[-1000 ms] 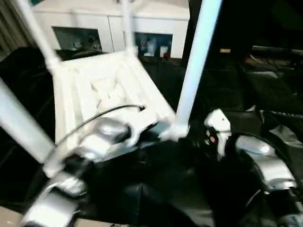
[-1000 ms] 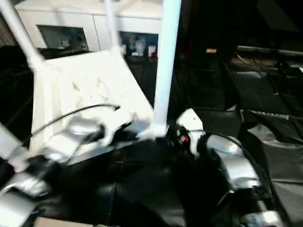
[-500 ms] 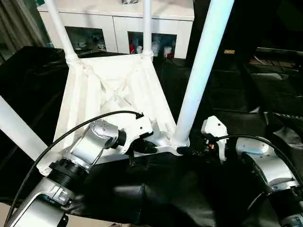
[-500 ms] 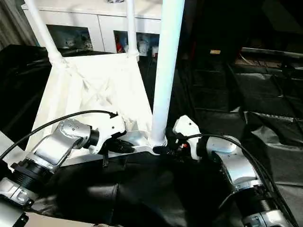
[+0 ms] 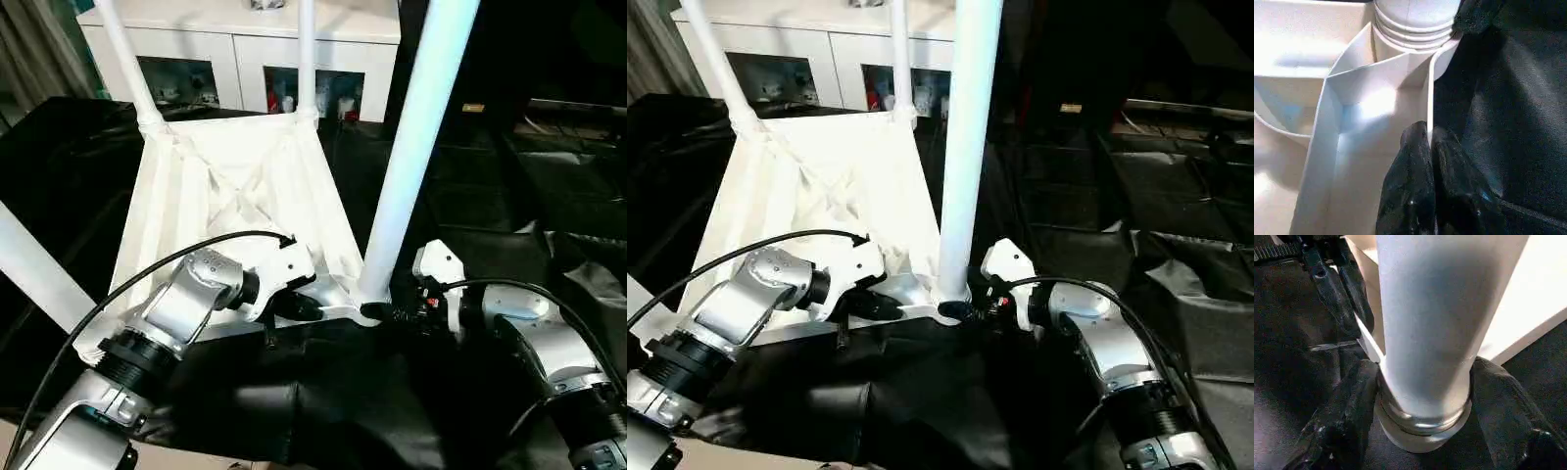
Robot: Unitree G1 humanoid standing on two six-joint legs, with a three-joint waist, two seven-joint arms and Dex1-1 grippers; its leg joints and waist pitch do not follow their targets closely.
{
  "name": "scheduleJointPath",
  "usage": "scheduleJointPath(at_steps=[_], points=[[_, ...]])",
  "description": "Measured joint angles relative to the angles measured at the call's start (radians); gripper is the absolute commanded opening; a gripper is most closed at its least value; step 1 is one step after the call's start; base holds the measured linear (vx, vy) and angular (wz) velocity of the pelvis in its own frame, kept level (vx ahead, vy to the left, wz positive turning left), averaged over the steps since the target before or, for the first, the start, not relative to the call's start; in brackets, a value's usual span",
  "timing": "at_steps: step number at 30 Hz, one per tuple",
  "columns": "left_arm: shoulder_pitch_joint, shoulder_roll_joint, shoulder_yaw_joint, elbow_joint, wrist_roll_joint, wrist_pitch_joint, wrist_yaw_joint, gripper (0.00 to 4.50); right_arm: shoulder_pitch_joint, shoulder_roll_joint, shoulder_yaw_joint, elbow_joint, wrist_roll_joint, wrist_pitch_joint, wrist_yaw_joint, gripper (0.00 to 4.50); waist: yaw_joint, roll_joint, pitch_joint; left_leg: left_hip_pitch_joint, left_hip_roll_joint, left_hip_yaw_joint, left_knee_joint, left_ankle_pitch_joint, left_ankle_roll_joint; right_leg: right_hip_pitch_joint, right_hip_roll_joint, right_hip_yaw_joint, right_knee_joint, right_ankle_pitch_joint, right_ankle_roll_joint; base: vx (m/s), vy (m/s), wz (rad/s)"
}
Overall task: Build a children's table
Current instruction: Rotate leg to tighten
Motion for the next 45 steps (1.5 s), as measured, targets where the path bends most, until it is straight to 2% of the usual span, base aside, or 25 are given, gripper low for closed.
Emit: scheduleJointPath(at_steps=[10,15,19,22,25,27,29,31,32,36,37,39,42,45], points=[[0.003,-0.014,0.012,0.012,0.001,0.001,0.024,0.0,0.0,0.025,-0.008,0.019,-0.008,-0.008,-0.039,2.59,-0.005,0.0,0.0,0.001,0.0,0.0,0.002,0.0,0.0,0.001,0.0,0.0,0.002,0.0,0.0,0.0,0.0,0.0],[-0.035,-0.145,0.077,0.147,0.017,-0.011,0.222,0.0,-0.021,0.17,-0.084,0.119,-0.041,-0.002,-0.34,2.59,-0.025,0.0,-0.001,0.002,0.0,-0.001,0.007,-0.002,-0.004,0.005,0.0,0.001,0.002,0.001,-0.001,0.0,0.0,0.0],[-0.089,-0.242,0.113,0.27,0.018,-0.019,0.363,0.0,-0.044,0.288,-0.14,0.151,-0.054,0.037,-0.566,2.59,-0.024,-0.001,-0.002,0.005,0.0,-0.001,0.008,-0.002,-0.004,0.006,0.0,0.002,0.001,0.0,0.001,0.0,0.0,0.0],[-0.118,-0.28,0.115,0.327,0.021,-0.027,0.434,0.0,-0.061,0.329,-0.153,0.165,-0.069,0.05,-0.681,2.59,-0.022,-0.001,-0.003,0.006,-0.001,-0.001,0.008,-0.002,-0.004,0.006,0.0,0.002,0.001,0.001,0.0,0.0,0.0,0.0],[-0.153,-0.311,0.115,0.394,0.031,-0.053,0.494,0.0,-0.096,0.368,-0.153,0.202,-0.114,0.053,-0.783,2.59,-0.022,0.0,-0.004,0.006,-0.001,-0.001,0.007,-0.002,-0.004,0.009,0.0,0.002,0.0,0.001,0.002,0.0,0.0,0.0],[-0.162,-0.328,0.115,0.429,0.047,-0.083,0.513,0.0,-0.106,0.381,-0.156,0.22,-0.127,0.046,-0.818,2.59,-0.02,0.001,-0.005,0.011,-0.001,-0.001,0.007,-0.002,-0.004,0.012,0.0,0.002,-0.001,0.0,0.002,0.0,0.0,0.0],[-0.166,-0.33,0.116,0.445,0.05,-0.096,0.515,0.0,-0.108,0.382,-0.16,0.23,-0.127,0.038,-0.816,2.59,-0.02,0.001,-0.005,0.015,-0.001,-0.001,0.006,-0.002,-0.005,0.015,0.0,0.002,-0.003,0.0,0.003,0.0,0.0,0.0],[-0.166,-0.328,0.111,0.447,0.057,-0.106,0.509,0.0,-0.092,0.379,-0.178,0.218,-0.112,0.028,-0.792,3.15,-0.017,0.001,-0.005,0.015,-0.001,-0.001,0.005,-0.002,-0.005,0.016,0.0,0.002,-0.004,-0.002,0.005,0.0,0.0,0.0],[-0.166,-0.324,0.107,0.443,0.057,-0.107,0.497,0.0,-0.075,0.375,-0.187,0.194,-0.093,0.027,-0.772,3.15,-0.016,0.001,-0.005,0.015,-0.001,-0.001,0.003,-0.002,-0.005,0.016,0.0,0.002,-0.004,-0.002,0.005,0.0,0.0,0.0],[-0.167,-0.285,0.106,0.427,0.058,-0.098,0.475,0.0,-0.021,0.361,-0.155,0.11,-0.043,0.026,-0.627,3.62,-0.034,-0.003,-0.003,0.013,-0.001,-0.003,-0.003,-0.003,-0.005,0.015,0.0,0.0,-0.006,-0.002,0.005,0.0,0.0,0.0],[-0.167,-0.277,0.106,0.423,0.058,-0.095,0.47,0.0,-0.017,0.349,-0.15,0.102,-0.038,0.026,-0.6,3.62,-0.036,-0.003,-0.003,0.013,-0.001,-0.003,-0.004,-0.003,-0.005,0.014,0.0,-0.001,-0.007,-0.002,0.005,0.0,0.0,0.0],[-0.164,-0.264,0.103,0.4,0.057,-0.083,0.445,0.0,-0.012,0.302,-0.129,0.073,-0.021,0.027,-0.521,3.84,-0.035,-0.003,-0.002,0.011,-0.001,-0.004,-0.006,-0.003,-0.005,0.012,0.001,-0.001,-0.007,-0.001,0.005,0.0,0.0,0.0],[-0.154,-0.247,0.102,0.373,0.056,-0.079,0.398,0.0,-0.009,0.237,-0.105,0.046,-0.004,0.03,-0.421,3.84,-0.028,-0.003,-0.002,0.009,-0.001,-0.004,-0.009,-0.003,-0.005,0.01,0.001,-0.001,-0.007,0.0,0.002,0.0,0.0,0.0],[-0.139,-0.205,0.089,0.32,0.051,-0.076,0.32,0.0,-0.008,0.142,-0.073,0.023,-0.005,0.021,-0.296,3.84,-0.02,-0.003,-0.002,0.0,-0.001,-0.003,-0.009,0.0,-0.001,0.001,0.001,-0.002,-0.007,0.0,0.002,0.0,0.0,0.0]])
